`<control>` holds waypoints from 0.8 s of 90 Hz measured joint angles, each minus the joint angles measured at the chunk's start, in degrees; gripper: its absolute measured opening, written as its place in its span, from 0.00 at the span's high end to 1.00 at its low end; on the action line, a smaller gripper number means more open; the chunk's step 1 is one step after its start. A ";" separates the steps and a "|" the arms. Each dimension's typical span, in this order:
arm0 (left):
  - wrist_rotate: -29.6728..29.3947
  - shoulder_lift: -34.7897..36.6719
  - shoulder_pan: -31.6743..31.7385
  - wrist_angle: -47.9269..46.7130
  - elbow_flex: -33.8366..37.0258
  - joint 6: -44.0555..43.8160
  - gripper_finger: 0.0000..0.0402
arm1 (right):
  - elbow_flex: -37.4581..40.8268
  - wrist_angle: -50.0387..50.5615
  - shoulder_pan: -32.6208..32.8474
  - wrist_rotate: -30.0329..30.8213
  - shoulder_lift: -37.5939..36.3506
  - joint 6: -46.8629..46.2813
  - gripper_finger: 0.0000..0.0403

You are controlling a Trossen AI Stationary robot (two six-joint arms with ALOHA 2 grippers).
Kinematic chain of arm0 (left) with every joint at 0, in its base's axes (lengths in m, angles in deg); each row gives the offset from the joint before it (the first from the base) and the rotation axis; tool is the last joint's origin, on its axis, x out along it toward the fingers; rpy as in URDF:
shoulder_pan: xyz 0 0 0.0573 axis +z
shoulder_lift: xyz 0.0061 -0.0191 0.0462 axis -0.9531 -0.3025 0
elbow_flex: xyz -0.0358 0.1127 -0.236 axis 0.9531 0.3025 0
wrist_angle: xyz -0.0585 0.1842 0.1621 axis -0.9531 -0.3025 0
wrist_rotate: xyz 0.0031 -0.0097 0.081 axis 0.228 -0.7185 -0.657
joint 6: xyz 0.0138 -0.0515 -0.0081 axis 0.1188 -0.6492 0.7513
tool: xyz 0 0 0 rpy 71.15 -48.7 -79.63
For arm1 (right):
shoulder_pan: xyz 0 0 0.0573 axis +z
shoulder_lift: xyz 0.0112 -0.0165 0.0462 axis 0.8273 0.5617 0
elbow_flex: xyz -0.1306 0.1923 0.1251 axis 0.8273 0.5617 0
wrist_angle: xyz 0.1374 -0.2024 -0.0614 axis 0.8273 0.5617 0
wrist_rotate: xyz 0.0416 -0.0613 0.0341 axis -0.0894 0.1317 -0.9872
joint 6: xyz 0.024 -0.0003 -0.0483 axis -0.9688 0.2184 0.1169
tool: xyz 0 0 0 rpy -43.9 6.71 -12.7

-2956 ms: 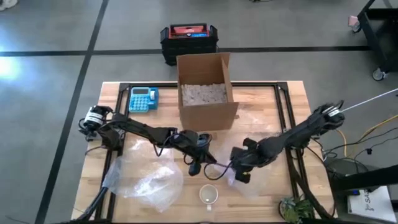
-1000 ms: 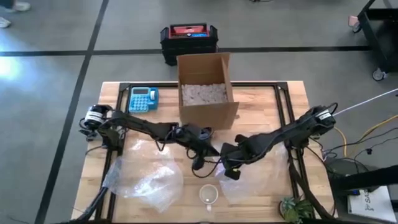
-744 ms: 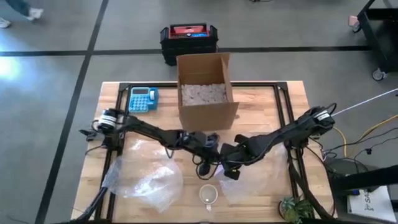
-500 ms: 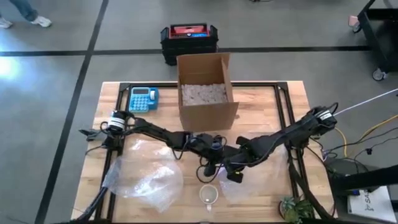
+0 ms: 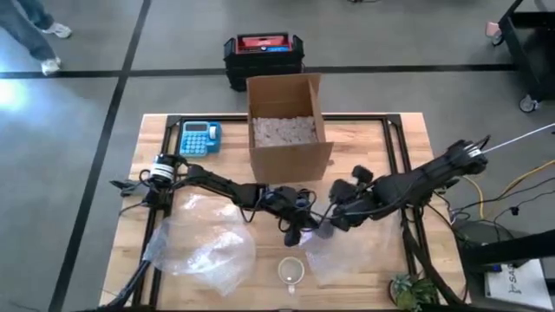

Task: Wrap mug
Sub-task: Wrap the purple mug using the right bubble wrap

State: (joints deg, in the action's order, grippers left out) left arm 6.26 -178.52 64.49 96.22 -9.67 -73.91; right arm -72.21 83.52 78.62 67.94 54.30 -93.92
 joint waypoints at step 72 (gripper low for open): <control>-5.47 3.95 -0.67 -1.39 -0.81 -1.34 1.00 | 7.38 -18.21 3.12 -8.73 12.40 3.83 1.00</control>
State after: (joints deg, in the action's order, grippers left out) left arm 0.78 -174.56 63.82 94.82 -10.48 -75.25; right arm -64.83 65.32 81.73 59.21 66.70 -90.09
